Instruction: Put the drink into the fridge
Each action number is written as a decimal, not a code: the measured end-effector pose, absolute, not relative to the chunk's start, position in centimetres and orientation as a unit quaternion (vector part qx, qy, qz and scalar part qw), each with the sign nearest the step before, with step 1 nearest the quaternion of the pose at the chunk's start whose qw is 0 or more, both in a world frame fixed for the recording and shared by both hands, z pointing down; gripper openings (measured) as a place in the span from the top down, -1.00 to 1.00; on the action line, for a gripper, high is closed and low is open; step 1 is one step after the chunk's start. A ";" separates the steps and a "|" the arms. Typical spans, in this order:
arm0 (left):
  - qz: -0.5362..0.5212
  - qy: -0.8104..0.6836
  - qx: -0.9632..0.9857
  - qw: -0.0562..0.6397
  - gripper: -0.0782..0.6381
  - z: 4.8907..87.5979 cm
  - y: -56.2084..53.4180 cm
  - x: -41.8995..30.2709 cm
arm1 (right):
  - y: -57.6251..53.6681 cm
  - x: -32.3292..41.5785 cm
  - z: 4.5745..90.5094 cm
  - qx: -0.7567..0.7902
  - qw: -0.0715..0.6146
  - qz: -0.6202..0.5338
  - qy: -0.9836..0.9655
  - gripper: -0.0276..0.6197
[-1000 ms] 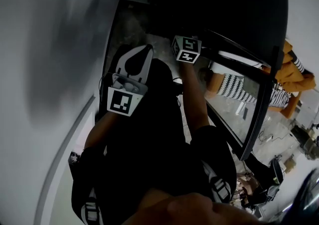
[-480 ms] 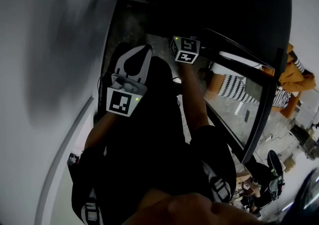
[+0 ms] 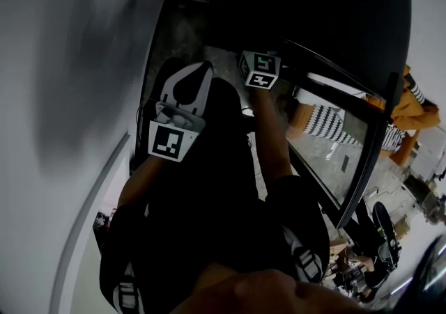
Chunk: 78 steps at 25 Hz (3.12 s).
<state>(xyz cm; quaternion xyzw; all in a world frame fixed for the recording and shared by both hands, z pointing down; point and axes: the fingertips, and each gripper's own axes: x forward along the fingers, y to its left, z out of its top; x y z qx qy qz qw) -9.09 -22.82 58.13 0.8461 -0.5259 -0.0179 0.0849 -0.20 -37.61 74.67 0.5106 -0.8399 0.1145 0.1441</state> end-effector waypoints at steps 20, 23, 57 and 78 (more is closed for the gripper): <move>-0.019 -0.529 0.843 0.095 0.77 56.2 -23.7 -9.2 | -37.7 -0.9 74.2 0.500 0.177 0.115 -0.840 0.26; -0.011 -0.531 0.841 0.105 0.77 55.7 -23.8 -9.1 | -37.4 0.2 74.4 0.508 0.188 0.127 -0.831 0.26; -0.044 -0.595 0.796 0.096 0.77 39.2 -11.7 -1.7 | -21.7 6.6 59.2 0.469 0.176 0.193 -0.844 0.91; -0.027 -0.549 0.830 0.095 0.77 36.6 -1.5 -4.3 | -8.7 7.1 50.2 0.485 0.132 0.226 -0.834 0.91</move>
